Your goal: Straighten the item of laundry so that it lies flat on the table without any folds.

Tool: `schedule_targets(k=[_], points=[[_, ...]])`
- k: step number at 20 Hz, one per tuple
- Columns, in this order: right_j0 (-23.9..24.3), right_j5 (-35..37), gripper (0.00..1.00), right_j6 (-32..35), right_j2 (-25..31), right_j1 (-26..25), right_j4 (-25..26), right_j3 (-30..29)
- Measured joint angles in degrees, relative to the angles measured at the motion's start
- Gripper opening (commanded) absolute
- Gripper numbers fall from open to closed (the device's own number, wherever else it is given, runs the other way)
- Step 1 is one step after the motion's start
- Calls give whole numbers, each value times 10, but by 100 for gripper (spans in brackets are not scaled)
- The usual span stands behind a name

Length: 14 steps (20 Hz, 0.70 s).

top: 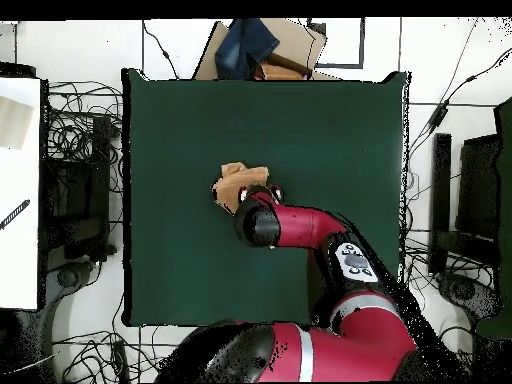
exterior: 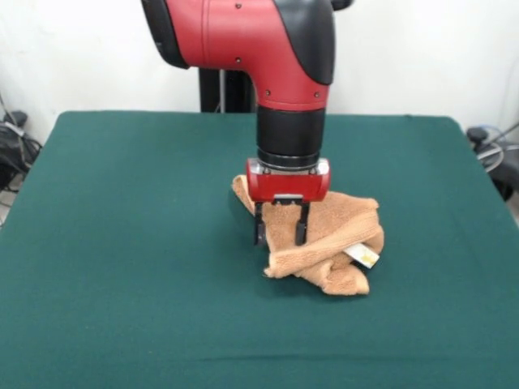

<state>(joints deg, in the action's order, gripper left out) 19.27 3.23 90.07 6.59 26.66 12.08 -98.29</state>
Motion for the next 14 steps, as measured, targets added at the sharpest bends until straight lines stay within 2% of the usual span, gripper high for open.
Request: schedule_targets(k=[14], points=[[-7,0,100,0,7,2,-5,0]])
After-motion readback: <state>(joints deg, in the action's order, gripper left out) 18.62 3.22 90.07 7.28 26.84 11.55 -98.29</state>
